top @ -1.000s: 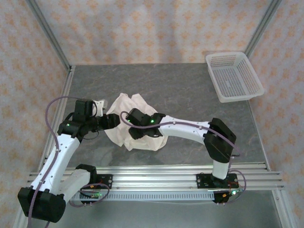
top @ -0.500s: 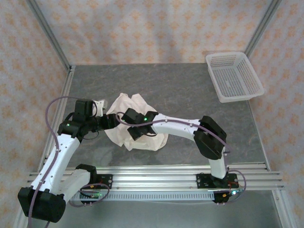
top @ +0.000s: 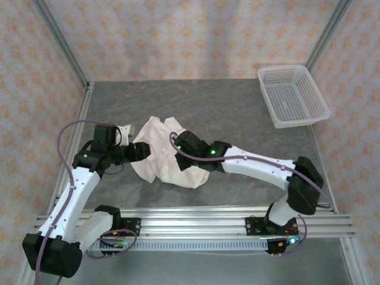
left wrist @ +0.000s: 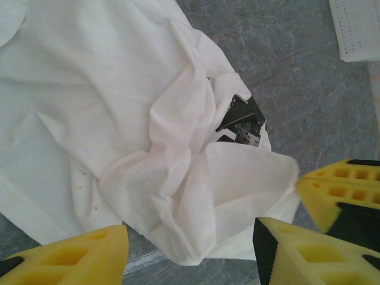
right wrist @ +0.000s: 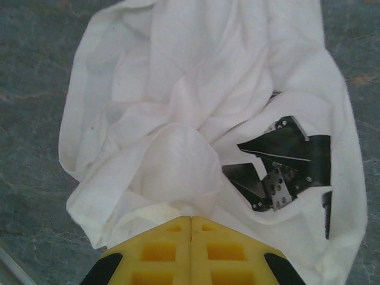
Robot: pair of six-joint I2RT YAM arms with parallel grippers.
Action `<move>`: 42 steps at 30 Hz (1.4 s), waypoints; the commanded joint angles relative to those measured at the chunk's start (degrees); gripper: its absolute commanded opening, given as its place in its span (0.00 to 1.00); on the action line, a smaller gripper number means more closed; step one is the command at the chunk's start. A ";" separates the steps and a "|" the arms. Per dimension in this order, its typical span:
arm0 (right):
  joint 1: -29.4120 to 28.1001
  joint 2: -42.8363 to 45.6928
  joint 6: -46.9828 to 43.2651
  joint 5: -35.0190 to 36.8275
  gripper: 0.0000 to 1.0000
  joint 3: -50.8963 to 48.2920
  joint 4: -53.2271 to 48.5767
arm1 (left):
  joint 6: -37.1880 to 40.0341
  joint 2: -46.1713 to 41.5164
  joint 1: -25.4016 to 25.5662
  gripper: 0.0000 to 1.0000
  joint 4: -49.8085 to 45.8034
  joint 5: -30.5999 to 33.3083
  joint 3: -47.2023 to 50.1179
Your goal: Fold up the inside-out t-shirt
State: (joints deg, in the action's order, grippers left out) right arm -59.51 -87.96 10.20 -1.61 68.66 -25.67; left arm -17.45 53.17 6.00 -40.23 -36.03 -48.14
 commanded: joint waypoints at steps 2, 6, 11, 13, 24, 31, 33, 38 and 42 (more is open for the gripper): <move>0.27 7.01 2.27 0.10 0.00 -6.06 8.14 | 0.80 0.26 0.13 0.63 3.13 -6.71 1.77; 1.16 8.96 2.94 -3.79 0.00 -7.44 10.89 | 4.92 1.40 6.92 0.70 6.97 -16.85 1.53; 1.32 7.85 3.22 -5.35 0.00 -6.45 11.85 | 14.26 3.11 19.17 0.77 4.97 -2.18 0.71; 1.38 7.73 3.36 -5.74 0.00 -6.35 12.18 | 13.96 3.56 19.31 0.76 7.99 3.65 2.99; 1.49 7.76 3.77 -8.16 0.00 -5.91 12.18 | 11.01 13.28 20.67 0.44 23.21 -1.11 3.47; 1.47 8.43 4.17 -5.06 0.05 -6.43 10.26 | 11.65 11.44 20.80 0.00 21.73 -0.22 3.54; 1.47 8.87 4.15 -4.83 0.17 -7.23 10.49 | 11.62 9.94 20.80 0.00 21.66 0.55 4.27; 1.45 9.47 2.65 -6.23 0.40 -10.94 14.73 | 10.93 9.07 20.78 0.00 22.46 0.87 5.07; 1.42 8.55 2.14 -4.27 0.46 -12.30 17.38 | 10.95 10.14 20.76 0.00 22.05 0.57 4.47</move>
State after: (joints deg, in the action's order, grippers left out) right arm -58.28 -79.81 13.28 -8.08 57.25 -11.90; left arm -6.37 62.89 26.55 -19.42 -36.34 -43.94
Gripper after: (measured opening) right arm 0.454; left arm 0.042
